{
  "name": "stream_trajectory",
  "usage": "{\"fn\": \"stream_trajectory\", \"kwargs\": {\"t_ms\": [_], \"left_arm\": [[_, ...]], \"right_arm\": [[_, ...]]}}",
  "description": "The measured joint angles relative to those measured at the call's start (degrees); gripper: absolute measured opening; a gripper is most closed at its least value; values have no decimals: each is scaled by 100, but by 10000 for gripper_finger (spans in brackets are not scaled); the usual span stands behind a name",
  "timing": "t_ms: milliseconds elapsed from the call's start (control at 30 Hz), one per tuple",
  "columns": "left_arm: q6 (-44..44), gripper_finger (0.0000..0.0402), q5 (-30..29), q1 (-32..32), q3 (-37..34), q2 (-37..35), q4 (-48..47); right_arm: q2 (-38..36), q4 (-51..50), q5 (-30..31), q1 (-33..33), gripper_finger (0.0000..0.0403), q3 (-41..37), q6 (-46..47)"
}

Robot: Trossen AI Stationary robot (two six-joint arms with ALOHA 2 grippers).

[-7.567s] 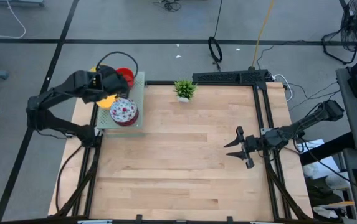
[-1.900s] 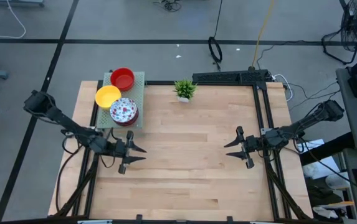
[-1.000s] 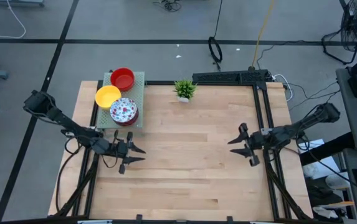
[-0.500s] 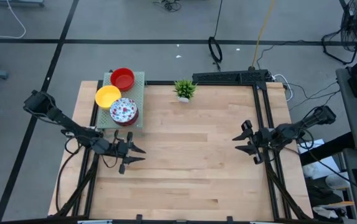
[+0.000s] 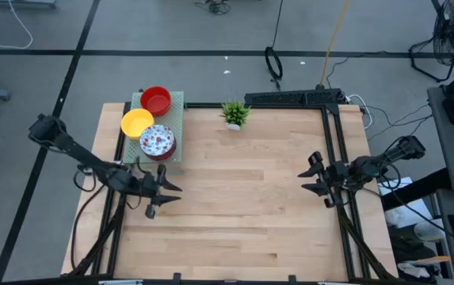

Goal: Pick & Place Mini bowls
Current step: Return to Home Position

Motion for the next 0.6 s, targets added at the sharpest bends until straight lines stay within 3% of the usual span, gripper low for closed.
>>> {"fn": "stream_trajectory", "kwargs": {"t_ms": [600], "left_arm": [[-3,129,-6,532,0,-1733,15]], "right_arm": [[-360,-1,0,-1,144,0,0]]}}
